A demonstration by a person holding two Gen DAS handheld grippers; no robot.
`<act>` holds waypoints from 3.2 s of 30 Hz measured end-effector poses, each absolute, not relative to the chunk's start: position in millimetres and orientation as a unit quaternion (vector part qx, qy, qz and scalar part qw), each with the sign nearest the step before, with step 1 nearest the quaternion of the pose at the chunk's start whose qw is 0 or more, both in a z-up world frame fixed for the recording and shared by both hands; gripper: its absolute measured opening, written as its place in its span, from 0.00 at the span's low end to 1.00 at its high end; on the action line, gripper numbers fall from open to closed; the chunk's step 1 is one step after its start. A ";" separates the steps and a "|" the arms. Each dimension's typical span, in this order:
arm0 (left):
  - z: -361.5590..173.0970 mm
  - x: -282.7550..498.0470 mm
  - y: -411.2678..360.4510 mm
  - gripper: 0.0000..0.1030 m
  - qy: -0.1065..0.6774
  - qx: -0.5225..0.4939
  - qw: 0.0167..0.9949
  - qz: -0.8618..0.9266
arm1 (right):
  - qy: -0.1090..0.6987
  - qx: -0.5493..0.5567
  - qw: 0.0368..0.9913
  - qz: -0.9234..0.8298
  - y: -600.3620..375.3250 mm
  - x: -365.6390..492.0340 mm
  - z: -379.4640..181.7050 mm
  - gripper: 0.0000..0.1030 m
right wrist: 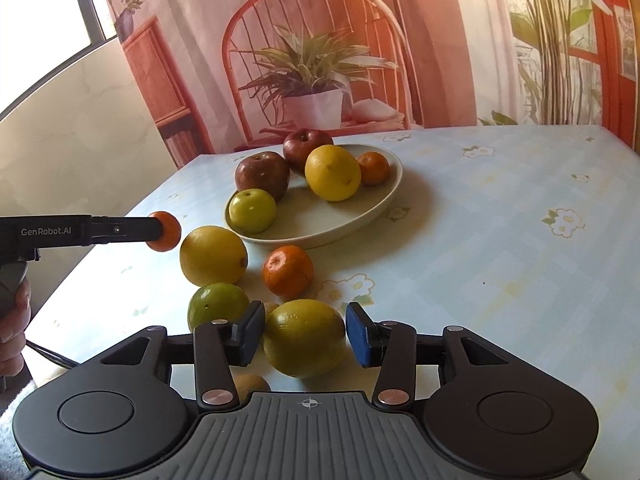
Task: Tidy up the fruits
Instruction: 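Lift the tangerine with the left gripper while the right gripper carries the yellow-green apple over the plate, then lower both fruits onto the plate and open both grippers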
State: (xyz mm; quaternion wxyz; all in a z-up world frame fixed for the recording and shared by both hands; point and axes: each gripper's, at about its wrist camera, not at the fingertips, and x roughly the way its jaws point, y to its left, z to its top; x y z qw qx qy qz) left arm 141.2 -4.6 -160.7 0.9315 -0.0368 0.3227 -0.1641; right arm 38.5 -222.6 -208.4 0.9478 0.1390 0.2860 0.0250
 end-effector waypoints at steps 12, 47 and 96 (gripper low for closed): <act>-151.7 152.9 -18.0 0.30 0.310 -0.011 0.933 -0.183 | 0.276 0.160 0.947 0.024 -234.7 40.6 -205.6 0.41; -170.4 268.8 -86.0 0.30 0.322 0.121 0.917 -0.204 | 0.237 0.014 0.971 0.032 -286.1 175.7 -184.4 0.42; -144.4 150.9 -10.6 0.31 0.281 0.037 0.944 -0.165 | 0.246 0.076 0.966 -0.025 -213.5 31.9 -183.5 0.42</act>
